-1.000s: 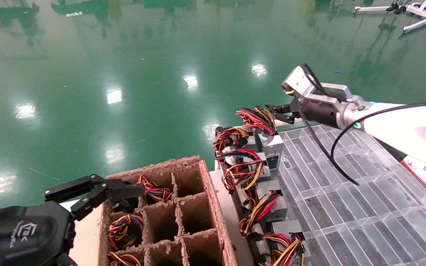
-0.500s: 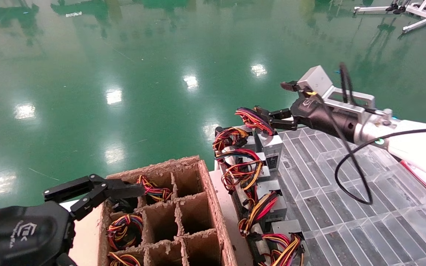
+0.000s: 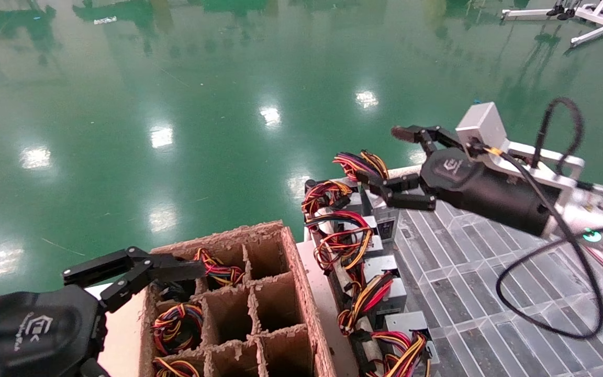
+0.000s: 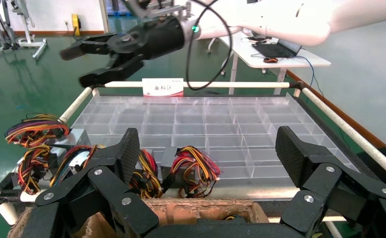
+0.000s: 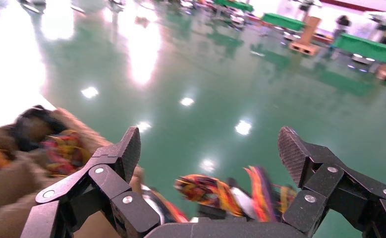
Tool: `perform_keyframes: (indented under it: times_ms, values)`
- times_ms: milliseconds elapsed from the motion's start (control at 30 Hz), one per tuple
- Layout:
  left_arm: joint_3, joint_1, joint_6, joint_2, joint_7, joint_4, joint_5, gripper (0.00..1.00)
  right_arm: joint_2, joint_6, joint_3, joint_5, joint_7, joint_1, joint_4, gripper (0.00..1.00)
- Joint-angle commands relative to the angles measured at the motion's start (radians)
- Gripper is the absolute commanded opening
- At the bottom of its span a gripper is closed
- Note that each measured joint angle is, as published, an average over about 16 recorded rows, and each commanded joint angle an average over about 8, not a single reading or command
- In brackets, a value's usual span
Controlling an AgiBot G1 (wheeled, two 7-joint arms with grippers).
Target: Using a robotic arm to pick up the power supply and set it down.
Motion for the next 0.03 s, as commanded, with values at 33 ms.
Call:
perform_keyframes:
  times_ms: [33]
  values:
    - [0.000, 0.000, 0.000, 0.000, 0.000, 0.000, 0.000, 1.00, 0.036, -0.044, 0.015, 0.036, 0.042, -0.044, 0.075, 1.00]
